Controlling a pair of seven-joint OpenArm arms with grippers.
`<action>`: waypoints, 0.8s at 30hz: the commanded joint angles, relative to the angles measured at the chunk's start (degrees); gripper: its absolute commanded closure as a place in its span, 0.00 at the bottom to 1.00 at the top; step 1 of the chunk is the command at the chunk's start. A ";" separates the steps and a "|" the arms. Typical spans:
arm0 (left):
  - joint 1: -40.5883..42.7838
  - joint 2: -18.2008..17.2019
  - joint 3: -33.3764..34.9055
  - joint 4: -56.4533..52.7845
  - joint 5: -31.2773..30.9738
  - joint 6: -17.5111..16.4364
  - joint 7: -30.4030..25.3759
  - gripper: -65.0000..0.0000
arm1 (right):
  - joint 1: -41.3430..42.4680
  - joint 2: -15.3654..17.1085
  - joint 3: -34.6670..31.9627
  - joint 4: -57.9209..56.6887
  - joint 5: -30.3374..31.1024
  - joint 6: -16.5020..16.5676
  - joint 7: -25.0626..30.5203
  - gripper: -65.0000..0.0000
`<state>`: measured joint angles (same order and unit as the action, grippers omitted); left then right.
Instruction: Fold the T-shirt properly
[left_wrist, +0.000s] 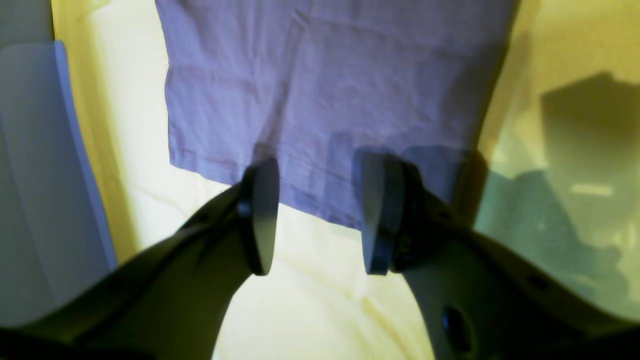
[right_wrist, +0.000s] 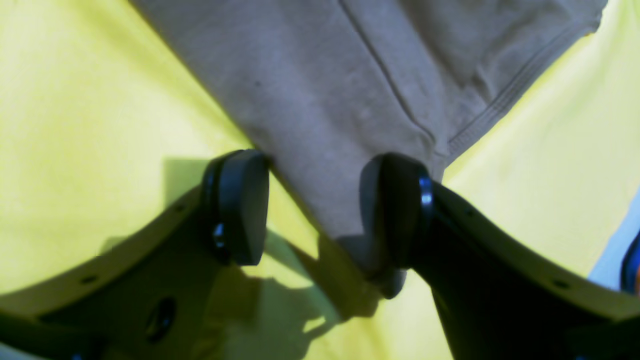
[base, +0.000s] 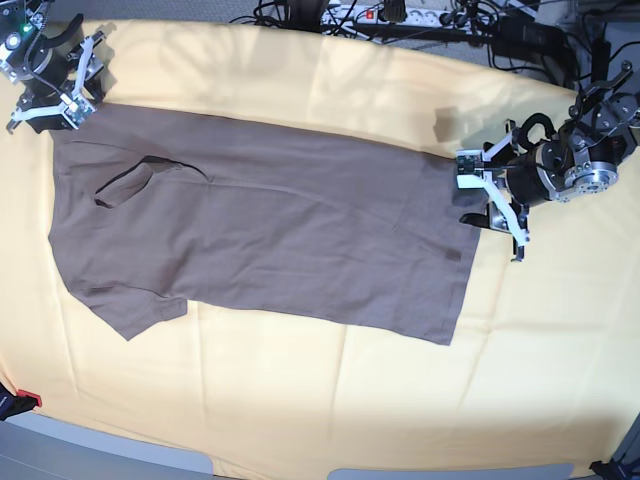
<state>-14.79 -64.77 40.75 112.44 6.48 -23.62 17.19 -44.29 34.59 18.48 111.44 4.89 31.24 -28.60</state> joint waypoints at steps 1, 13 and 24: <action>-0.96 -1.07 -0.81 0.63 0.26 0.68 -0.87 0.60 | 0.42 0.85 0.31 -0.33 -0.90 -0.59 -0.52 0.48; -0.96 -1.09 -0.81 0.63 0.26 0.68 -0.85 0.60 | 1.42 4.13 0.31 -0.20 -0.66 -4.50 -3.15 0.81; -0.92 -1.09 -0.79 0.63 -3.76 -5.81 -0.87 0.62 | 1.42 4.59 0.31 0.04 2.60 -5.77 -4.13 0.91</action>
<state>-14.81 -64.75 40.75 112.44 3.18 -30.41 16.93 -42.85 38.22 18.11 110.61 7.51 26.06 -33.26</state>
